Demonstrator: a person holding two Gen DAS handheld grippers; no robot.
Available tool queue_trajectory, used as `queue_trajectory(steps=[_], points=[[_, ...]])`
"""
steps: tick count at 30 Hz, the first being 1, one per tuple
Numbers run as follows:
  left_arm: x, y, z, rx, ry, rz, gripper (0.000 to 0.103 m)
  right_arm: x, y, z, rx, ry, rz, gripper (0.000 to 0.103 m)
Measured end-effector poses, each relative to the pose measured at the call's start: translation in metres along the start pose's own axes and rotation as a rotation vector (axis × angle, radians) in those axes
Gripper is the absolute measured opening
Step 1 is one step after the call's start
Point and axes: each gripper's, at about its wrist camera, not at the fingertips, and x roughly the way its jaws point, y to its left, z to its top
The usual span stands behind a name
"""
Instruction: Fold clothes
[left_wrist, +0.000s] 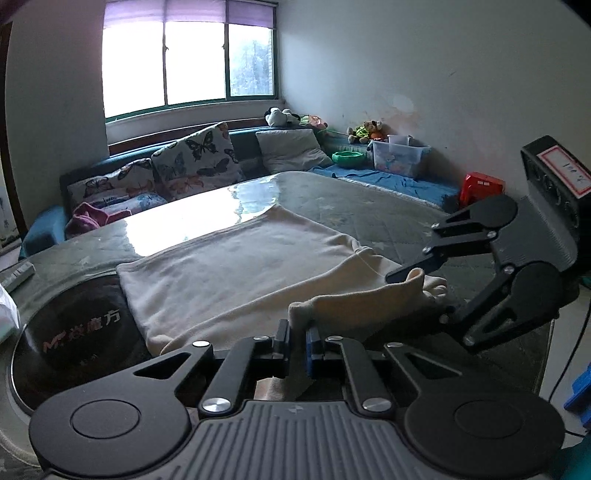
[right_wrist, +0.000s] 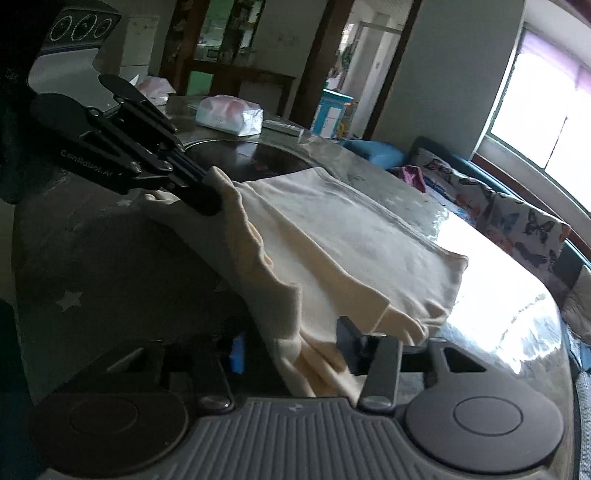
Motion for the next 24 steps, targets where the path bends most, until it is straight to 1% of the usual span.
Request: queue_trajectory(steps=[1, 2, 3, 4, 6, 8, 9, 15, 19, 20, 22, 23, 24], points=[[0.0, 0.0, -0.002, -0.002, 0.004, -0.002, 0.009, 0.001, -0.001, 0.001, -0.005, 0.002, 0.002, 0.033], [0.0, 0.001, -0.004, -0.003, 0.008, -0.003, 0.009, 0.002, -0.001, 0.002, -0.007, 0.004, 0.003, 0.026], [0.0, 0.0, -0.006, -0.001, 0.011, -0.002, 0.011, 0.003, -0.002, 0.004, -0.008, 0.006, 0.005, 0.023], [-0.001, -0.001, -0.008, 0.005, 0.013, 0.0, 0.012, 0.003, -0.003, 0.005, -0.009, 0.007, 0.008, 0.023], [-0.005, -0.004, -0.015, 0.019, 0.015, 0.0, 0.014, 0.002, -0.004, 0.008, -0.012, 0.005, 0.007, 0.017], [-0.009, -0.007, -0.022, 0.05, 0.016, 0.021, 0.019, 0.002, -0.006, 0.011, 0.002, 0.013, 0.013, 0.015], [-0.011, -0.009, -0.026, 0.067, 0.017, 0.033, 0.02, 0.002, -0.007, 0.012, 0.012, 0.016, 0.017, 0.014], [-0.013, -0.015, -0.041, 0.166, 0.03, 0.089, 0.02, 0.001, -0.019, 0.019, 0.089, 0.005, 0.025, 0.013], [-0.009, -0.016, -0.045, 0.225, 0.033, 0.101, 0.02, 0.0, -0.02, 0.019, 0.098, 0.004, 0.031, 0.013], [-0.008, -0.017, -0.047, 0.249, 0.032, 0.107, 0.017, 0.0, -0.019, 0.018, 0.091, 0.007, 0.033, 0.013], [-0.006, -0.018, -0.048, 0.274, 0.032, 0.107, 0.016, 0.002, -0.017, 0.016, 0.077, 0.014, 0.037, 0.013], [-0.006, -0.017, -0.047, 0.274, 0.031, 0.104, 0.011, 0.003, -0.015, 0.014, 0.07, 0.016, 0.038, 0.015], [-0.006, -0.016, -0.047, 0.27, 0.031, 0.1, 0.009, 0.003, -0.014, 0.011, 0.064, 0.015, 0.038, 0.017]])
